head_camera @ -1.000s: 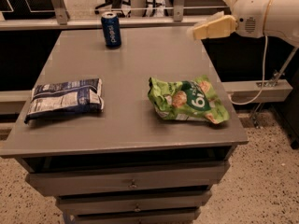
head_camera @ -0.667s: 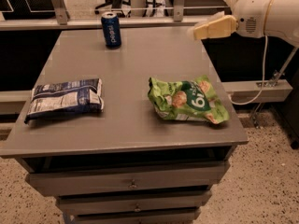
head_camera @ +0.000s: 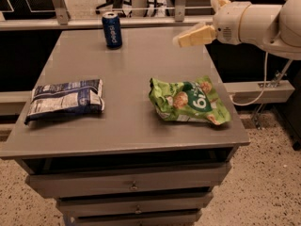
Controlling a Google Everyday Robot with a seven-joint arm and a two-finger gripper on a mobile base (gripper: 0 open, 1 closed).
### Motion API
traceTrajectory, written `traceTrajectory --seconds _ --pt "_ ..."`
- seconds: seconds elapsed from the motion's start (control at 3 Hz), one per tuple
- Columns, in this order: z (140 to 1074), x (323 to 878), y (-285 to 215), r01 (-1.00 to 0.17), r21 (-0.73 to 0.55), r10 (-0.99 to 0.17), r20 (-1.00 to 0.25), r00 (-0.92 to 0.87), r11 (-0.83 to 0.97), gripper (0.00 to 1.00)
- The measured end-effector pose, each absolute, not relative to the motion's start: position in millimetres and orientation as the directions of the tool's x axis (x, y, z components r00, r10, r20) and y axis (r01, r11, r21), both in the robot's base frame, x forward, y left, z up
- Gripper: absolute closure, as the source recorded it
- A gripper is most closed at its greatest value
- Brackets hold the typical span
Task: Move pepsi can near blue chip bag
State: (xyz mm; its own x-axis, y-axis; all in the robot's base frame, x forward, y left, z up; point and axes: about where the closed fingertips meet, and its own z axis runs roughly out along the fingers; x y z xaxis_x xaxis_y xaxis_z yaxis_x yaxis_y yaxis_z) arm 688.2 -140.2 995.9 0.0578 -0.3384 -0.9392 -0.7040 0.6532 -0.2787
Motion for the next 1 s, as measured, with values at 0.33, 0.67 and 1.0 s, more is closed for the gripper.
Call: traceTrajectory --seconds 0.33,0.67,1.0 --pt "971.9 714.2 -121.6 -0.699 -0.26 -0.326 -0.945 0.041 0.666 0.0" --pt "937.9 739.7 -94.3 -0.682 -0.221 -0.307 -0.952 -0.006 0.697 0.0" --pt "919.6 753.6 -74.3 -0.665 -0.204 -0.298 -0.954 -0.029 0.719 0.0"
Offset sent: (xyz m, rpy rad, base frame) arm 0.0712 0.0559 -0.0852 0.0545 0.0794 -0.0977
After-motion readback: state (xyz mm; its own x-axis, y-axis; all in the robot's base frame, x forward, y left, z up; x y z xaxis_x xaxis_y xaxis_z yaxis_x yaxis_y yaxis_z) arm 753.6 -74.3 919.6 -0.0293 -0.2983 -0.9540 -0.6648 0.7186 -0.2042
